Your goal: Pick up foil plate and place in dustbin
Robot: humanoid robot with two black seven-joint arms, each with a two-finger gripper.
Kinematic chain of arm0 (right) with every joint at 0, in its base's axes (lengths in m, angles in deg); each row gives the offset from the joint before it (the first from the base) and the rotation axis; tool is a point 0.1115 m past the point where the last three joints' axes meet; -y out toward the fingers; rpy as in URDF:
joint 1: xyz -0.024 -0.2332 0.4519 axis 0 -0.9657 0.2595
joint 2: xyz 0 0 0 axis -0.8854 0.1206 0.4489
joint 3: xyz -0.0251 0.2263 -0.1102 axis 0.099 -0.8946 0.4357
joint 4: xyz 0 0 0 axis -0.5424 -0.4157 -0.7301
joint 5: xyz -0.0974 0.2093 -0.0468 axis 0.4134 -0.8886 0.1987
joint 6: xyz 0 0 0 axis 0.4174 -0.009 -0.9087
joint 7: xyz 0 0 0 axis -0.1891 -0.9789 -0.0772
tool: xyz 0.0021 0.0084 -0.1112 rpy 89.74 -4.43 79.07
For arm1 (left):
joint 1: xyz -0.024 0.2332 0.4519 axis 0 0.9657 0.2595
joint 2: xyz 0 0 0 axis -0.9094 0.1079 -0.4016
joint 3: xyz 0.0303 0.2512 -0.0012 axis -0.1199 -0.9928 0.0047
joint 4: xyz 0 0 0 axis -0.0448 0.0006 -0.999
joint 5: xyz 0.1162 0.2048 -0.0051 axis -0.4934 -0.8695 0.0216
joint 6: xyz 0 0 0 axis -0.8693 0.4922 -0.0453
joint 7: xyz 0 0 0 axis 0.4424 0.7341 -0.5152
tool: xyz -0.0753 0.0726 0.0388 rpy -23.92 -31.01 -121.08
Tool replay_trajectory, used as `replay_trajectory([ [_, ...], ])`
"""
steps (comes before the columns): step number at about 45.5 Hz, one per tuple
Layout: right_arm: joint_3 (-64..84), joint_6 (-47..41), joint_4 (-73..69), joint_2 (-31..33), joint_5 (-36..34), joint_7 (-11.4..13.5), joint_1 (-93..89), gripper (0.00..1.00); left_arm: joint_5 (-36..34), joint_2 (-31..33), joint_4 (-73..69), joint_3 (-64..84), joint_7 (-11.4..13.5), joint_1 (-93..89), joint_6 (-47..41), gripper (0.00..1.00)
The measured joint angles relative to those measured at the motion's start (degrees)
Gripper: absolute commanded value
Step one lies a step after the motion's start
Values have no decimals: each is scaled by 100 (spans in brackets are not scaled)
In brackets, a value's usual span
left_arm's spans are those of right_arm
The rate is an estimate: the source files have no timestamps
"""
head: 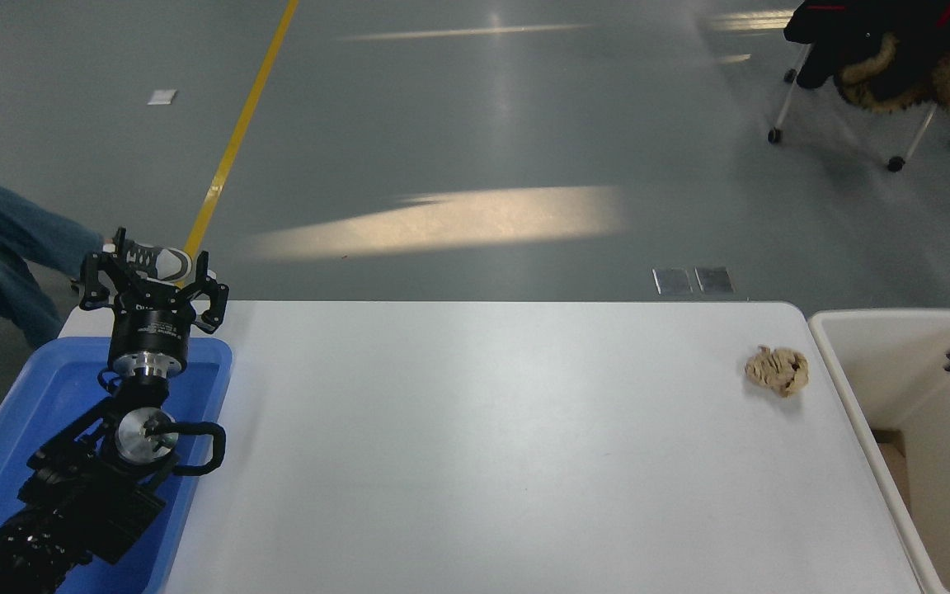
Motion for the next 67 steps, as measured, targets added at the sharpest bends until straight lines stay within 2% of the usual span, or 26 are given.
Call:
replay_trajectory([
  [13,1339,-111,-2847,-880,-11,6,3073,100,7,0,0,4,4,10,1,99],
  [20,1569,-655,-3686,-1254,-12,5,4472,100,11,0,-2,5,5,14,-1,99],
  [24,1610,-1318,-4004,-1423,-17,5,5394,100,14,0,-6,6,10,15,-5,99],
  [40,1525,-2891,-4362,-1695,-19,5,6855,100,15,0,-6,7,10,15,-9,99],
  [48,1487,-3098,-4406,-1759,-23,21,6981,100,15,0,-7,7,10,15,-9,99],
  [67,1605,-2981,-4440,-1733,-158,42,6935,100,15,1,-7,7,10,16,-9,99],
])
